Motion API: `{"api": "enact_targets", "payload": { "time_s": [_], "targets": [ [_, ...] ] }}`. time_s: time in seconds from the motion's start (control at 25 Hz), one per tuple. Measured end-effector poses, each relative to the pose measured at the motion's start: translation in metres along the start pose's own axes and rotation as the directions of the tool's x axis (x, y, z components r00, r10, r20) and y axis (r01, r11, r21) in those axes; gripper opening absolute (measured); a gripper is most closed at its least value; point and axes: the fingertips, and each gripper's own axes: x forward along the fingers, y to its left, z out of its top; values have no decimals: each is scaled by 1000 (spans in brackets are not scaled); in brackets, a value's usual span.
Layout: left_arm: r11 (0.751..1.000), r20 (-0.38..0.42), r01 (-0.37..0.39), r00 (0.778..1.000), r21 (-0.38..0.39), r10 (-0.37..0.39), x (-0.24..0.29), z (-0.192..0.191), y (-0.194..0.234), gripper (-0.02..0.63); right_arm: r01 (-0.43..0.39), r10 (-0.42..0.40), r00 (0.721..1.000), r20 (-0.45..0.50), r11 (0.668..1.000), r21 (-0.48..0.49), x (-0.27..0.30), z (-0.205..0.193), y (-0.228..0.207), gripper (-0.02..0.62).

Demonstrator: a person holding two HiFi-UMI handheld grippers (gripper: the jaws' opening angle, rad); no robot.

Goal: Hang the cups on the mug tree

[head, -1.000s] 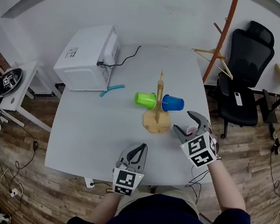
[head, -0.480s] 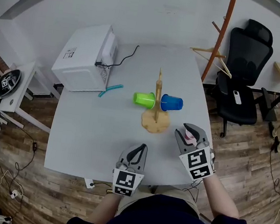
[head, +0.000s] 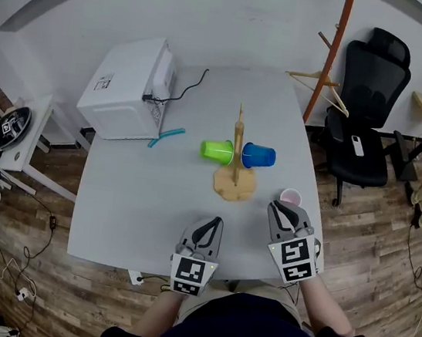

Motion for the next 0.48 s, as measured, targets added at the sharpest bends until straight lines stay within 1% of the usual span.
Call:
{"api": "enact_targets", "payload": {
  "time_s": [0.48],
  "targets": [
    [1000, 6, 12, 1000, -6, -12, 6, 1, 0, 20, -23, 22, 1000, 15, 996, 91, -7, -14, 21, 44]
  ]
}}
